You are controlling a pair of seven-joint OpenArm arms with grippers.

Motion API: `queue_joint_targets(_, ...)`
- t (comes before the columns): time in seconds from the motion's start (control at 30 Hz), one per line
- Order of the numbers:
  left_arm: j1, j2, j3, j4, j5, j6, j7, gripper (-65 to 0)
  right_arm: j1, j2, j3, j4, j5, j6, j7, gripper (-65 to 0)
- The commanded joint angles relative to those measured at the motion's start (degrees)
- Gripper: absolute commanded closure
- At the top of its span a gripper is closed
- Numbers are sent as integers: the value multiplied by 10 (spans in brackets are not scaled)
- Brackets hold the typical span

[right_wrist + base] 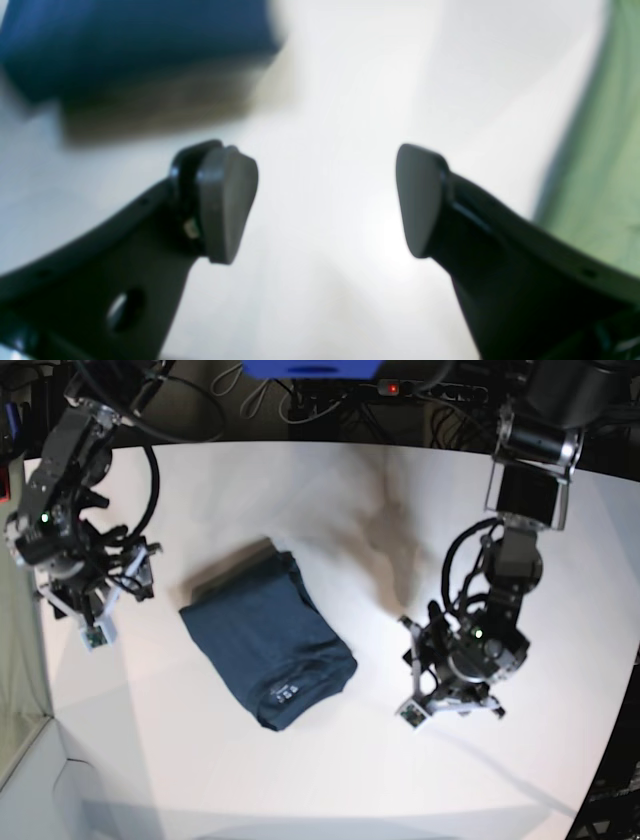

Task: Layout the t-shirt on the table in an organized manner, then fold the t-shirt properly

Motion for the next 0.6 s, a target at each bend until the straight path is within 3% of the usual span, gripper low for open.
queue_joint_targets(0.0,14,-9,-9,25,7,1,8,-203,26,12,0,-18,4,-2,9,-468)
queue_joint_targets(0.1,80,-11,-42,73,7,3,10,-94,81,34,0,-123,5,-2,20,-421)
queue_joint_targets(0.17,116,-9,-74,90,7,3,11,-54,109,48,0,-189,5,-2,44,-349)
queue_joint_targets(0.4,201,0,-151,152,7,2,13,0,193,91,-29,-413,4,-2,151,-65)
queue_joint_targets(0.47,219,0,-169,166,7,2,13,0,211,97,-46,-466,4,-2,180,-9)
queue_joint_targets(0.57,248,-2,-197,185,7,2,13,0,218,94,-71,-486,6,-2,194,0)
